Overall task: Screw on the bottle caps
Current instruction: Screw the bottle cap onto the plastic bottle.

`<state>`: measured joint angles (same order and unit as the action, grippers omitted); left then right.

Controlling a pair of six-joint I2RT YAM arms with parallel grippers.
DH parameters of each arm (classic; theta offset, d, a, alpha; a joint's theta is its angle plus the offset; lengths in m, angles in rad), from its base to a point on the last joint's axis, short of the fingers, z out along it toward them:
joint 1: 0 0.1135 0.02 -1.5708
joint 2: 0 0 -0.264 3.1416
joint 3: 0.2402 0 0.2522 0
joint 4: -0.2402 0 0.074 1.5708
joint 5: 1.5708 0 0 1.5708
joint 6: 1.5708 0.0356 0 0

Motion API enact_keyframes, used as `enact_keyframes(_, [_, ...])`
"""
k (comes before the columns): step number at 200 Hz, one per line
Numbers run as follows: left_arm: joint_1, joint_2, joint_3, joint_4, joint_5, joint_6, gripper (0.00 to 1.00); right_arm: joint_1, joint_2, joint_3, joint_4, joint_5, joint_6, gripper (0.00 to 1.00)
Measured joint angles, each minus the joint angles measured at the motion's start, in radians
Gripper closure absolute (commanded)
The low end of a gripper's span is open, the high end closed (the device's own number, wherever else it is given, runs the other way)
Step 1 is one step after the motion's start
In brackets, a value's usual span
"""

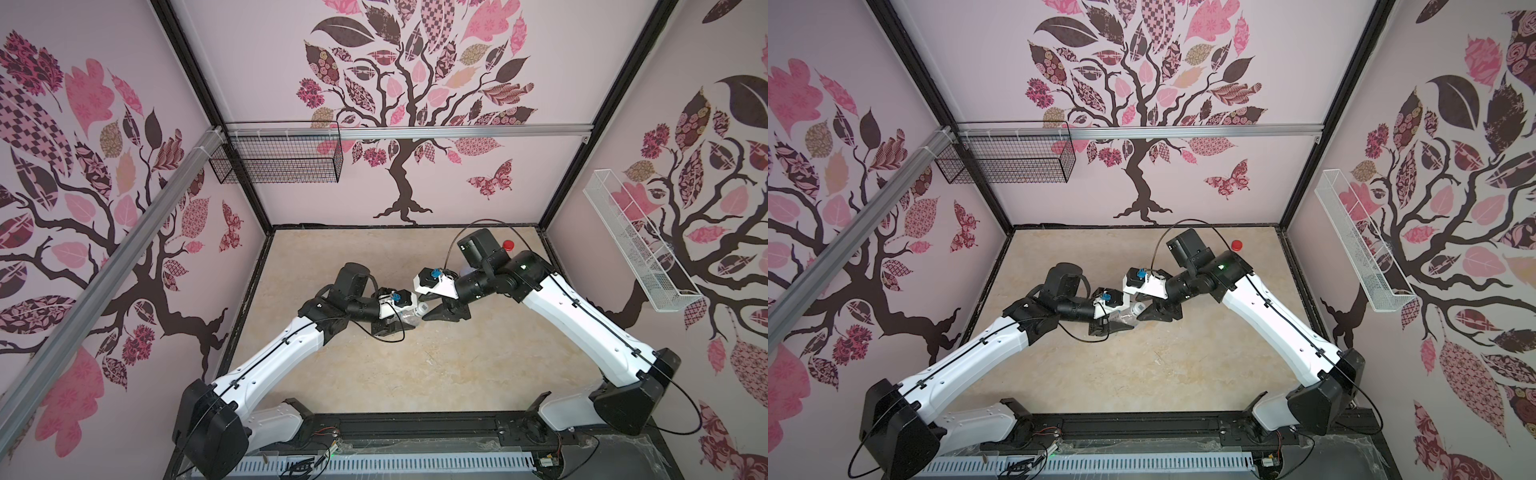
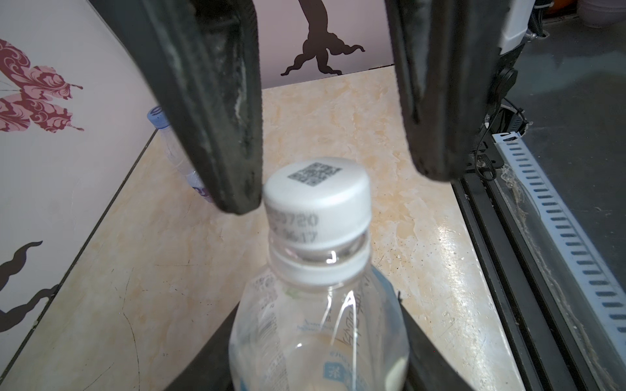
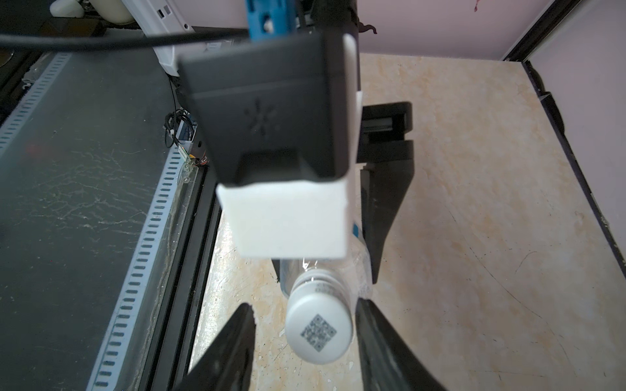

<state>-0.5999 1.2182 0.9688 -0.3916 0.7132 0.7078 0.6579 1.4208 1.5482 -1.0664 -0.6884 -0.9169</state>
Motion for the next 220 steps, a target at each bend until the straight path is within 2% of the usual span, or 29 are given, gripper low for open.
enact_keyframes(28, [0.0,0.0,0.0,0.0,0.004,0.0,0.6,0.0,0.006,0.0,0.004,-0.005,0.0,0.53])
enact_keyframes(86, [0.0,0.0,0.0,-0.001,0.01,-0.008,0.6,-0.001,0.013,-0.005,0.02,-0.009,0.014,0.72])
enact_keyframes(180, [0.0,0.006,-0.002,0.012,0.023,-0.122,0.62,0.0,-0.02,-0.046,0.076,0.019,-0.008,0.71])
enact_keyframes(220, [-0.001,0.006,-0.005,0.016,0.027,-0.134,0.62,0.0,-0.016,-0.037,0.059,0.016,-0.008,0.71])
